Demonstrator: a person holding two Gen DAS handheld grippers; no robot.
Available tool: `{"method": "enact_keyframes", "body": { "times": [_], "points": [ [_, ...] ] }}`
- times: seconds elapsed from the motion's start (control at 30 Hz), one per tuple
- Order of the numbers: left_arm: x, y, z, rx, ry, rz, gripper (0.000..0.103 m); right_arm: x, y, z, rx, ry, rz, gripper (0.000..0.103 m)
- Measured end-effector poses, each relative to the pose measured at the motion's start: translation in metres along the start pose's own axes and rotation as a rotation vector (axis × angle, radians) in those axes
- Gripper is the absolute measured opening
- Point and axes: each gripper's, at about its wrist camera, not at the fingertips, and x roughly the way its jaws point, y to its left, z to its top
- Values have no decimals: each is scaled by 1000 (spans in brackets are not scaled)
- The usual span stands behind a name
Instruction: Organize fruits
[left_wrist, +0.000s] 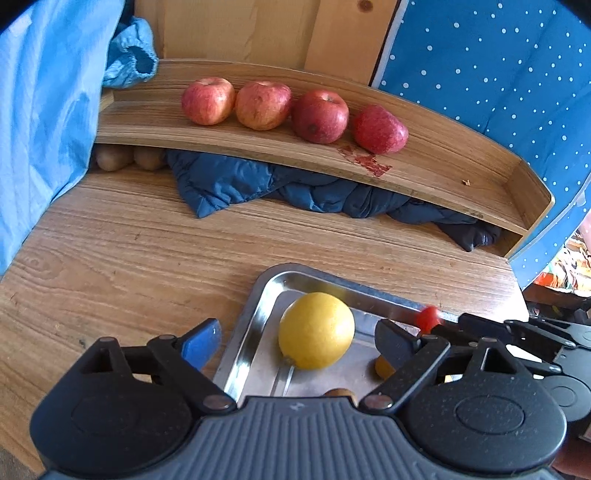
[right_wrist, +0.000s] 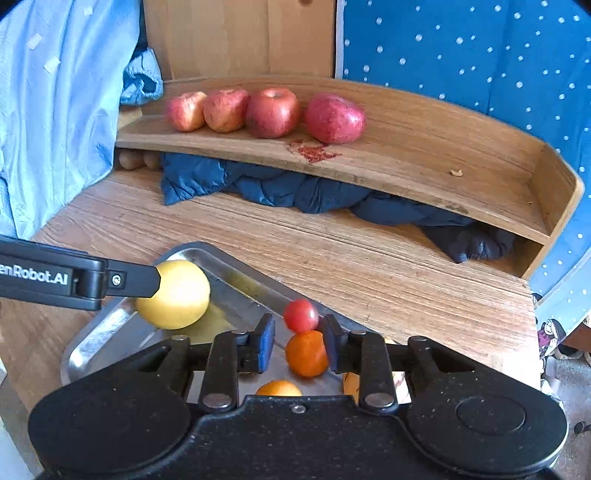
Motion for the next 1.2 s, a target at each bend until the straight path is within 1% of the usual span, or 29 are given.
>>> {"method": "enact_keyframes", "body": {
  "times": [0.07, 0.13, 0.17, 0.2, 0.23, 0.27, 0.3, 0.33, 0.37, 0.47, 0.57, 0.6, 0.67, 0.9, 1.2],
  "points": [
    [-5, 1, -4, -6, -9, 5, 96, -11, 2, -4, 8, -22, -1, 40],
    [-11, 1, -9, -9, -20, 9, 99, -23, 4, -9, 14, -42, -4, 51],
    [-14, 0, -11, -8, -26, 12, 100, -29, 5, -12, 18, -54, -5, 53],
    [-18, 0, -14, -7, -31, 16, 101, -35, 5, -15, 23, -65, -8, 59],
    [-21, -1, -17, -4, -34, 19, 101, -41, 6, -18, 29, -76, -12, 67],
    [-24, -2, -20, 1, -37, 22, 102, -47, 7, -21, 36, -89, -16, 72],
    [-28, -3, -22, 7, -40, 26, 102, -54, 8, -25, 49, -108, -19, 80],
    [-32, -3, -25, 15, -44, 30, 102, -60, 8, -29, 61, -124, -20, 85],
    [-36, -4, -27, 24, -48, 35, 102, -66, 8, -32, 73, -137, -21, 87],
    [-48, -7, -34, 57, -53, 53, 102, -84, 10, -45, 115, -178, -29, 98],
    [-61, -8, -42, 76, -60, 59, 102, -100, 13, -57, 152, -210, -41, 100],
    [-64, -8, -45, 81, -59, 59, 102, -104, 14, -60, 160, -215, -44, 102],
    [-70, -8, -50, 92, -55, 56, 102, -112, 15, -67, 175, -221, -57, 102],
    [-84, -3, -67, 135, -31, 29, 102, -133, 31, -89, 217, -208, -103, 102],
    [-96, 14, -87, 188, 12, -11, 102, -145, 61, -112, 278, -163, -148, 102]
  ]
}}
